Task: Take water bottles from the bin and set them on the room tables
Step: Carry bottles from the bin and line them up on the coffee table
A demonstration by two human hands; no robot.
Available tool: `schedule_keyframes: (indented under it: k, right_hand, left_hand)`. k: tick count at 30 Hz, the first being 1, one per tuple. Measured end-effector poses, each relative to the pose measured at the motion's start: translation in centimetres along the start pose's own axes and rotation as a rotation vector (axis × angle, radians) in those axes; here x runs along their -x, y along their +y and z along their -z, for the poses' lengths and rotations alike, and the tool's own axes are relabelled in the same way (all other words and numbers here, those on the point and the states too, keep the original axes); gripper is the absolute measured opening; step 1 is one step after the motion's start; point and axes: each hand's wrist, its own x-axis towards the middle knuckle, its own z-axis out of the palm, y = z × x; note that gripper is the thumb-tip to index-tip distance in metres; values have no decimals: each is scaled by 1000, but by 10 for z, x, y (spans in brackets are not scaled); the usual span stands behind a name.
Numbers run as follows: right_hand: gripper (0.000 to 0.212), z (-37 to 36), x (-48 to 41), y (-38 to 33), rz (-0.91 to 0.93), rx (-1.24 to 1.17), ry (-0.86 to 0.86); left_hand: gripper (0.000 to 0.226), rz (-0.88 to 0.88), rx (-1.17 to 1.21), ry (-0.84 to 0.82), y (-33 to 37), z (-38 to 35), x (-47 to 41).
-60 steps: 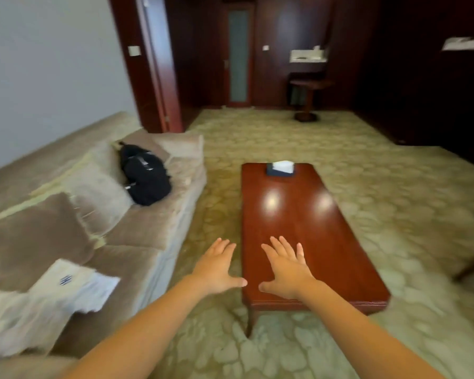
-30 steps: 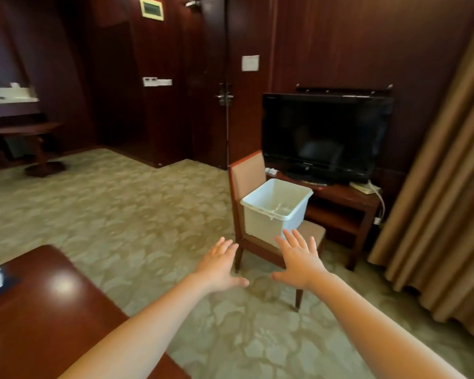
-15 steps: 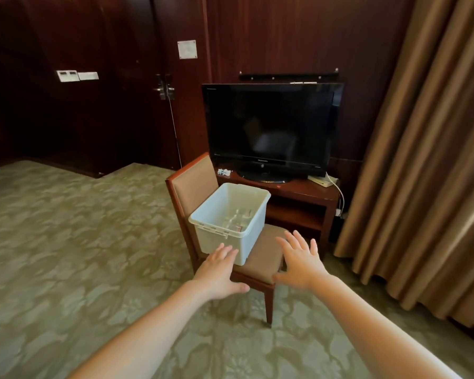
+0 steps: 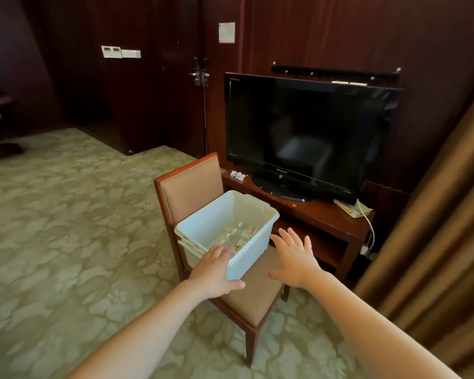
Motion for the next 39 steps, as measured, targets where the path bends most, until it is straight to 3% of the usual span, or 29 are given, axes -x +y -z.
schedule_keyframes:
  k: [18,30,39]
  right_hand:
    - [89,-18,-273,96,191,-22,-114]
    - [88,-56,-427,122,271,-23,-359]
    - [84,-106,-569,145,451,8,-621]
  left_hand:
    - [99,284,185,-1,-35,-21,-247]
    - [93,496,336,6,-70,-35,-346]
    - [86,743,407,-11,-83,-70,-441]
